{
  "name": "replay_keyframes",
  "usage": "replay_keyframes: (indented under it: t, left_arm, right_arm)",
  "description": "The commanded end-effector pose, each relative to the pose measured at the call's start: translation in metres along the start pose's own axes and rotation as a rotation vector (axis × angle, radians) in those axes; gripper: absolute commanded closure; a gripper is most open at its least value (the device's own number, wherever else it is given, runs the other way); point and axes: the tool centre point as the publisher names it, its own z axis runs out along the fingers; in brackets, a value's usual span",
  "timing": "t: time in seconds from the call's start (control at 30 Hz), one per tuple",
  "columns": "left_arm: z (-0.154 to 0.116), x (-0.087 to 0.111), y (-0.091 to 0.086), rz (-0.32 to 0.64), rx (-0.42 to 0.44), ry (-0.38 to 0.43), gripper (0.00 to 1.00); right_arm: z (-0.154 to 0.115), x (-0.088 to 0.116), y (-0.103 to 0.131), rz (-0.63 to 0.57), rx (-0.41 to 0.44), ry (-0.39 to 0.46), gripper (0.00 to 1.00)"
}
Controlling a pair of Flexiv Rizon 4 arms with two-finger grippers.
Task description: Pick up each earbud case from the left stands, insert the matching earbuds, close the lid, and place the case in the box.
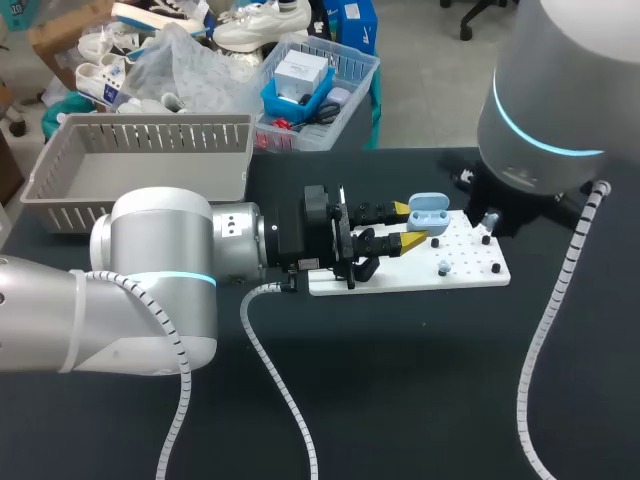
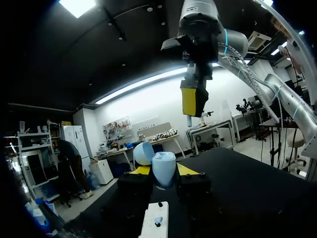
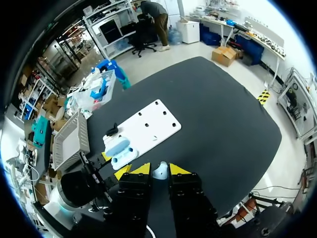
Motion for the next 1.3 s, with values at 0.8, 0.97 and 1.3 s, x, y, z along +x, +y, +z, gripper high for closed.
replay_keyframes:
  t: [0.8, 0.97, 1.3]
  left_arm:
    - [0.001, 0.001, -0.003, 0.007, -0.050, -0.003, 1.00]
    - [0.001, 0.001, -0.003, 0.007, -0.050, -0.003, 1.00]
    - [0.001, 0.001, -0.003, 0.007, -0.050, -0.003, 1.00]
  right_arm:
    - [0.018, -0.009, 0.046, 0.030, -0.031, 0.054, 1.00]
    - [0.018, -0.007, 0.049, 0.027, -0.020, 0.056, 1.00]
    - [0.022, -0.005, 0.045, 0.043, 0.008, 0.061, 1.00]
